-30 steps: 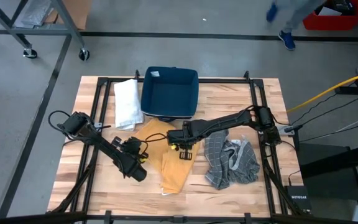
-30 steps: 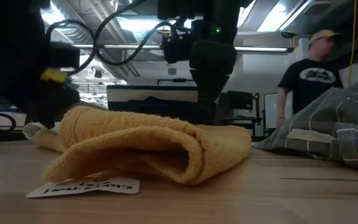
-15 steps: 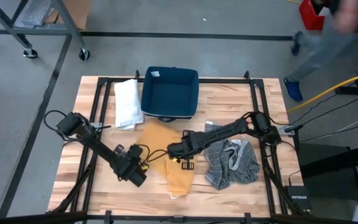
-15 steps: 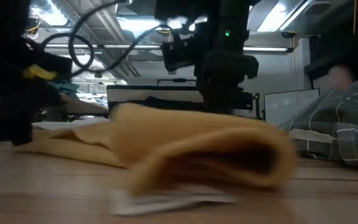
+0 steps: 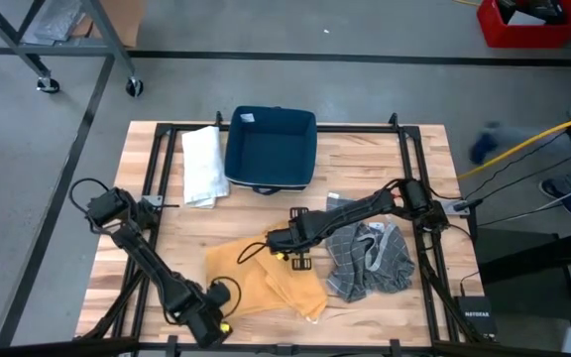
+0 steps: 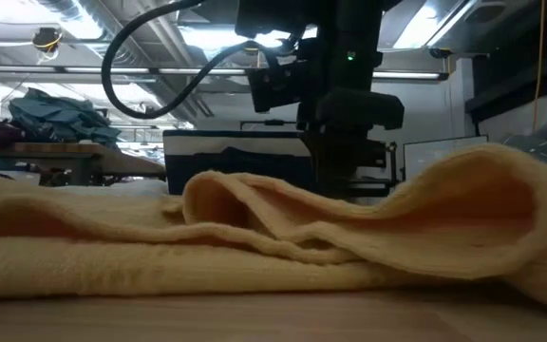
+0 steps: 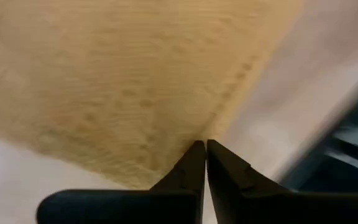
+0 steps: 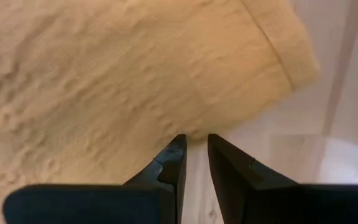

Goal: Fold towel
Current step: Fold the yellow towel

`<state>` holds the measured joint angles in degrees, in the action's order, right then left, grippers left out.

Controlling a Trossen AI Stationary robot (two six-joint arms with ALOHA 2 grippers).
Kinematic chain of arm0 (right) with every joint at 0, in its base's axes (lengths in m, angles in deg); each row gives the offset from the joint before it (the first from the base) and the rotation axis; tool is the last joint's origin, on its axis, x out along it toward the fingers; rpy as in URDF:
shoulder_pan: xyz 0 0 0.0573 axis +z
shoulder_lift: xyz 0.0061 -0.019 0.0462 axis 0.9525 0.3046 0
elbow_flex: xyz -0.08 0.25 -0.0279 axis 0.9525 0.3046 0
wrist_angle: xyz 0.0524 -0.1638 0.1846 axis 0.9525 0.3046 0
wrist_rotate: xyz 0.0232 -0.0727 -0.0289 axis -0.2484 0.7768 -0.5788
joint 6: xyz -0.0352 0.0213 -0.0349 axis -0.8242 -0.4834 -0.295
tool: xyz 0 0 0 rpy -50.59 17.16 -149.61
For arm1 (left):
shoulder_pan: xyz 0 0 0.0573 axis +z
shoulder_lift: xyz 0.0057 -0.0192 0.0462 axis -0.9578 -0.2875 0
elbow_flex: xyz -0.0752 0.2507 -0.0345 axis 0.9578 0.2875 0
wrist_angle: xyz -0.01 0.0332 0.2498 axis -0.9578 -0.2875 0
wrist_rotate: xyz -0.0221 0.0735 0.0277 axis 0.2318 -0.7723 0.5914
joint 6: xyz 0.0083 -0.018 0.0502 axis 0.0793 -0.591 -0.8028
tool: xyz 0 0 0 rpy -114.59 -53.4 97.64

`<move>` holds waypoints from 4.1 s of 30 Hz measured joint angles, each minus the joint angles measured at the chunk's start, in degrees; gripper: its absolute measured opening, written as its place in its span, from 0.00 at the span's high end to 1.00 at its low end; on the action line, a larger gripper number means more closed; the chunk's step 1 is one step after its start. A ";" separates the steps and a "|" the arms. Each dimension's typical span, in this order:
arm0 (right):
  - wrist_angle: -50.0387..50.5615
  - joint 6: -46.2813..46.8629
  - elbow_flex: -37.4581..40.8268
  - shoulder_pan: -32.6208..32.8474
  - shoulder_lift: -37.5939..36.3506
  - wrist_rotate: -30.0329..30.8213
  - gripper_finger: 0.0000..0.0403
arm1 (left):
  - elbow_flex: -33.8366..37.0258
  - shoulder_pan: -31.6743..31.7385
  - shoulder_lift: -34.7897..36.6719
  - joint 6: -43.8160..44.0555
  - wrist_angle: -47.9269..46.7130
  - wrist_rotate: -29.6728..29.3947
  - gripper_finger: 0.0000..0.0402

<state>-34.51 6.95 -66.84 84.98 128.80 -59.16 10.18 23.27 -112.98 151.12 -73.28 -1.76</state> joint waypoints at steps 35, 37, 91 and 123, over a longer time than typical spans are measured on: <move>-2.37 -3.07 0.00 0.56 0.00 -13.06 0.82 | 0.89 -1.23 -2.60 -20.26 3.59 -10.70 0.57; -3.56 -3.08 0.00 1.15 0.00 -14.32 0.82 | 1.26 -0.83 -2.66 -20.27 3.63 -10.74 0.58; -12.64 -11.65 -0.13 -4.71 -9.86 -12.04 0.82 | 0.15 4.32 0.36 -19.86 10.63 -45.18 0.99; -7.04 -0.37 -0.02 7.89 -5.44 -7.10 0.82 | 0.15 10.76 0.73 -18.21 9.84 -27.09 1.00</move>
<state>-41.55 6.58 -66.86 92.87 123.36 -66.27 10.34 34.03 -112.26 132.91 -63.44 -28.85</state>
